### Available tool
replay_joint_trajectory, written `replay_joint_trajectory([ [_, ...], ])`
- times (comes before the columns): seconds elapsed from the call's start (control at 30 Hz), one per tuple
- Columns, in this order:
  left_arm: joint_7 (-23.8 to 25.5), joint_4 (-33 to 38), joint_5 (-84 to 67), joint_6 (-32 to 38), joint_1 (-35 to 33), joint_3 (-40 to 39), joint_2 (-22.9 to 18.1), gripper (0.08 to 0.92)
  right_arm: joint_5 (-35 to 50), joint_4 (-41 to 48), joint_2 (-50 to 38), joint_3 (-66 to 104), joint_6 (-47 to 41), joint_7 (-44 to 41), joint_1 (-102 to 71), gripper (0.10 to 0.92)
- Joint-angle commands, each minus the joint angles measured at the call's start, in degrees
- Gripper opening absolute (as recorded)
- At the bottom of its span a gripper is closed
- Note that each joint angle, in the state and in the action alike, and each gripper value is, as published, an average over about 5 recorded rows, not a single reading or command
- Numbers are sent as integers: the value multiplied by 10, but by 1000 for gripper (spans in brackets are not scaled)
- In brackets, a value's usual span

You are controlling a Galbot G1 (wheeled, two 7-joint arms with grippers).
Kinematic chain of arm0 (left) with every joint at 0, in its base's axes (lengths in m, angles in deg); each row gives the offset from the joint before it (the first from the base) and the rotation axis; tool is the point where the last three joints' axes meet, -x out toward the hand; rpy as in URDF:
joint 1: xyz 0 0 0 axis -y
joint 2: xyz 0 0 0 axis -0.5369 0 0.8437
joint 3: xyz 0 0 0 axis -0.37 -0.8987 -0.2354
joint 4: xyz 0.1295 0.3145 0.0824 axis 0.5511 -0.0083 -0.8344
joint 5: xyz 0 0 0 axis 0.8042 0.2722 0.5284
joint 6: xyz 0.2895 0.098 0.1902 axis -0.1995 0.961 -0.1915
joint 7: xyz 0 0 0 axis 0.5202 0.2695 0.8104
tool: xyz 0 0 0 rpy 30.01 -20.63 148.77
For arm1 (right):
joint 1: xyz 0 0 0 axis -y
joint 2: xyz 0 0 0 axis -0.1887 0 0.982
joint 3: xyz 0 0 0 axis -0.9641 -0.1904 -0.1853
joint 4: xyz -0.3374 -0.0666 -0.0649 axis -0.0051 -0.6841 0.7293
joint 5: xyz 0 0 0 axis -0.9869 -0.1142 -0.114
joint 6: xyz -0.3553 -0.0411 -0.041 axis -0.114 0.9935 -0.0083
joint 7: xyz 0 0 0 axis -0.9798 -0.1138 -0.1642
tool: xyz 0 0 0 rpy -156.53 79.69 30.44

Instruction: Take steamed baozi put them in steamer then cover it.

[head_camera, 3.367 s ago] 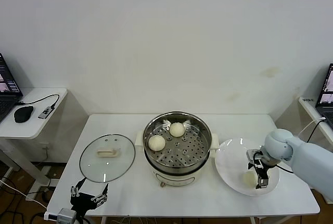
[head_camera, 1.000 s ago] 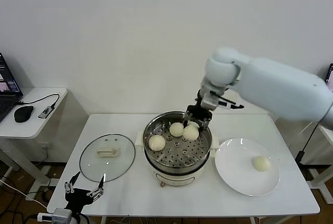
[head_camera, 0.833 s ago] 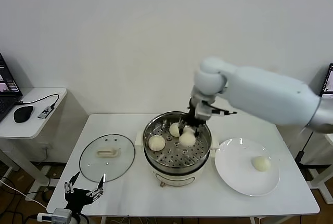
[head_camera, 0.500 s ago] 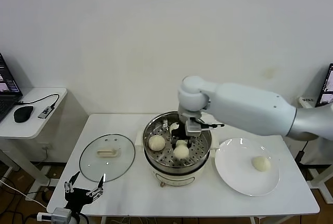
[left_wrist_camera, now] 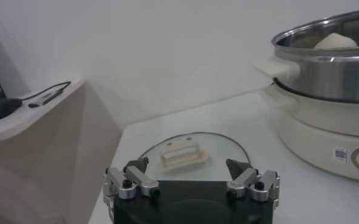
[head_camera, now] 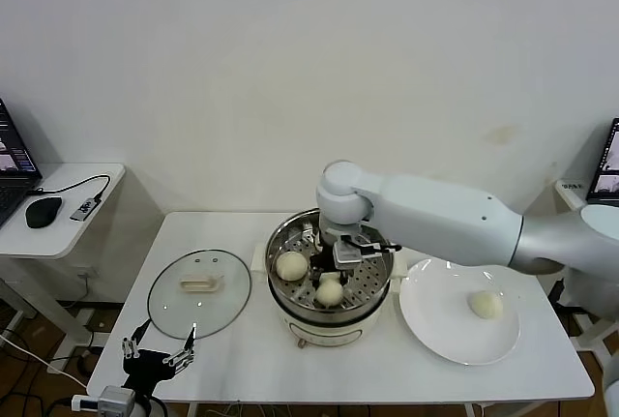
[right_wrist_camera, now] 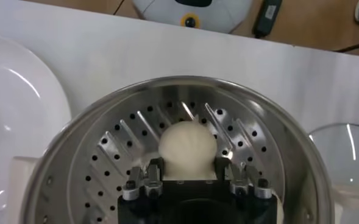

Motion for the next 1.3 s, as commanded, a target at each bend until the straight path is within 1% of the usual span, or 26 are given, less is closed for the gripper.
replay_joint_trajectory([
  [0.03,0,-1,0,0,0,-1,-1,823,-11,6,7,3,-5,6,-10,518],
  [0.23,0,-2,0,0,1,-1,0,823,-6,5,7,2,-12,11,-11,518],
  [0.33,0,-3,0,0,1,-1,0,823,-4,5,4,3,-16,19,-8,550],
  [0.47,1,-2,1,0,1,-2,-1,823,10,5,-6,7,-26,25,3,653],
  [0.6,2,2,0,-1,0,-2,1,823,47,-2,-27,27,-42,32,22,767],
  [0.7,4,2,0,-2,0,-2,1,823,69,-9,-58,52,-63,37,39,812],
  [0.77,4,3,1,-2,0,-2,2,823,101,-16,-92,58,-91,45,61,819],
  [0.87,6,4,-1,-3,-2,-2,3,823,188,-27,-145,10,-145,96,118,822],
  [0.93,7,5,-4,-4,-2,-1,6,823,252,-29,-180,-33,-202,129,151,823],
  [1.03,9,7,-10,-6,1,1,9,823,297,-26,-237,-50,-319,125,165,823],
  [1.17,10,9,-13,-8,4,1,14,823,283,-25,-309,-25,-472,80,143,823],
  [1.23,11,10,-14,-10,4,-1,15,823,276,-25,-338,-2,-523,62,117,823],
  [1.3,12,10,-15,-12,5,-3,16,823,267,-23,-358,23,-554,51,85,823],
])
